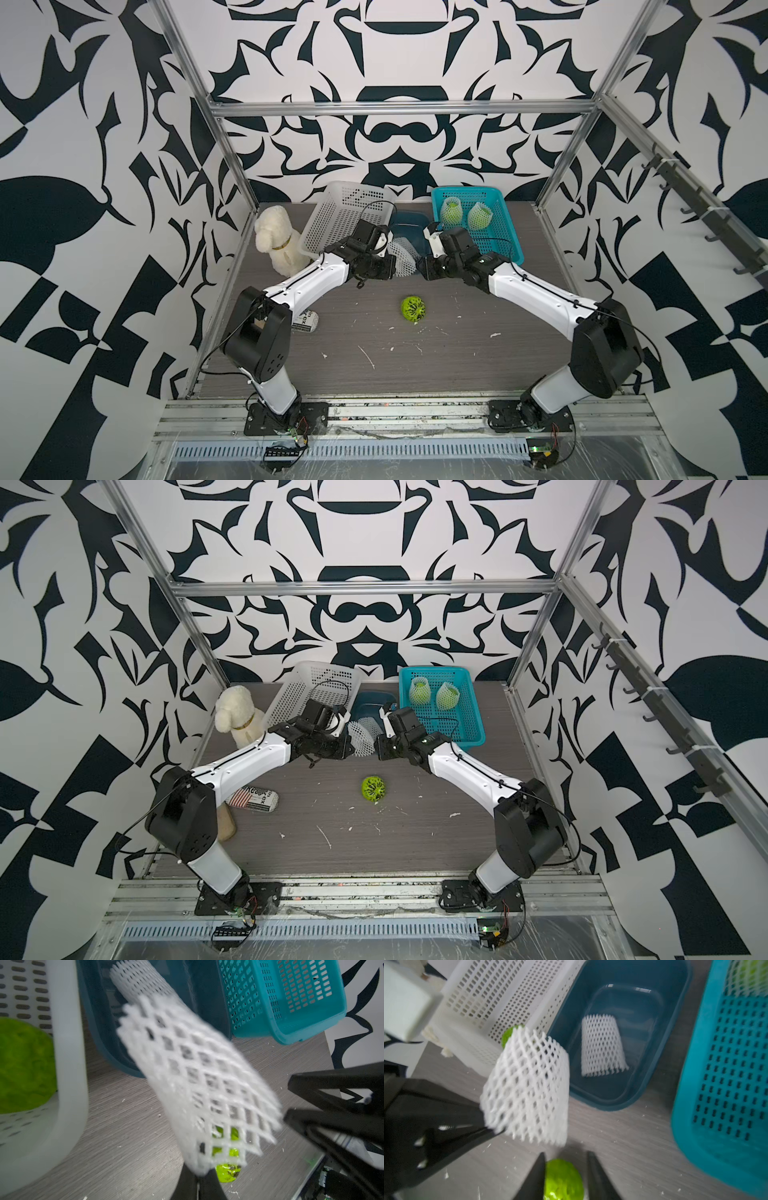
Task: Sleeve custard apples in foam nets
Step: Open the foam net, then put on the foam net on the custard apple.
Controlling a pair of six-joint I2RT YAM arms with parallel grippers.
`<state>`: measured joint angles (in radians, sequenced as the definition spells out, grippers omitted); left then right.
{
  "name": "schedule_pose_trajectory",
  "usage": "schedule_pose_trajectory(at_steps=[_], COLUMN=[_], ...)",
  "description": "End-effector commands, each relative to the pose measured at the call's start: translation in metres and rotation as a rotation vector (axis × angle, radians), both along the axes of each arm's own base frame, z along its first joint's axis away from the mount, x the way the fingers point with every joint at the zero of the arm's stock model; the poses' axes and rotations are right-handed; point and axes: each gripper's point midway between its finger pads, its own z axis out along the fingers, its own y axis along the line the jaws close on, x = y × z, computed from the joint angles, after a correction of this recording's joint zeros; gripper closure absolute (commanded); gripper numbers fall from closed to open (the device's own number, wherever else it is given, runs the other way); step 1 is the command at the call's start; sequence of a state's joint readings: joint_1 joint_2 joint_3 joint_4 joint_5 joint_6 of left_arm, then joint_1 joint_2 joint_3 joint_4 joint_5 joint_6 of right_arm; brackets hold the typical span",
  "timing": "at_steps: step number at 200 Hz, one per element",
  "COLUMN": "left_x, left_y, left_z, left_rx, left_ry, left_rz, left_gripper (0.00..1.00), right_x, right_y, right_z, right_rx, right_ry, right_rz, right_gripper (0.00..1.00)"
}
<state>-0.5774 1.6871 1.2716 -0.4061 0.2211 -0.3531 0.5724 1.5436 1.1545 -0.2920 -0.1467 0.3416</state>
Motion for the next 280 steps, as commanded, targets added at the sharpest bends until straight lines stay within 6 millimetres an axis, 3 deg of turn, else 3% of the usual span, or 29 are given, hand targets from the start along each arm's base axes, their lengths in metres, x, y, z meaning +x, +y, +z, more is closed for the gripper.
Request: schedule_pose_trajectory(at_steps=[1,19,37,95,140,166,220,280], left_x=[0.006,0.003,-0.006,-0.056,-0.082,-0.083,-0.076,-0.086], left_y=[-0.004,-0.005,-0.011,-0.040,-0.061,-0.061,-0.060,-0.060], left_z=[0.017,0.019,0.022,0.039,0.056,0.059,0.044,0.043], left_rx=[-0.004,0.007,-0.006,-0.059,-0.144,-0.153,-0.132,-0.147], left_ry=[-0.072,-0.081,-0.086,-0.133,-0.157,-0.162,-0.134,-0.095], left_rz=[-0.033,-0.074,-0.166,-0.449,-0.571,-0.572,-0.531,-0.564], left_gripper=[1.00,1.00,1.00,1.00,1.00,1.00,1.00,1.00], right_x=[-0.007,-0.007,-0.004,0.021,0.027,0.024,0.007,0.027], right_y=[0.000,-0.008,-0.014,-0.032,-0.015,-0.009,-0.009,-0.017], right_z=[0.048,0.061,0.071,0.076,0.071,0.064,0.058,0.068], right_rx=[0.068,0.080,0.101,0.239,0.325,0.350,0.392,0.389], right_ry=[-0.060,-0.086,-0.101,-0.024,0.015,0.050,0.090,0.035], right_rz=[0.050,0.047,0.052,0.066,0.159,0.189,0.211,0.174], right_gripper=[0.45,0.34,0.31,0.34,0.39,0.40,0.43,0.33])
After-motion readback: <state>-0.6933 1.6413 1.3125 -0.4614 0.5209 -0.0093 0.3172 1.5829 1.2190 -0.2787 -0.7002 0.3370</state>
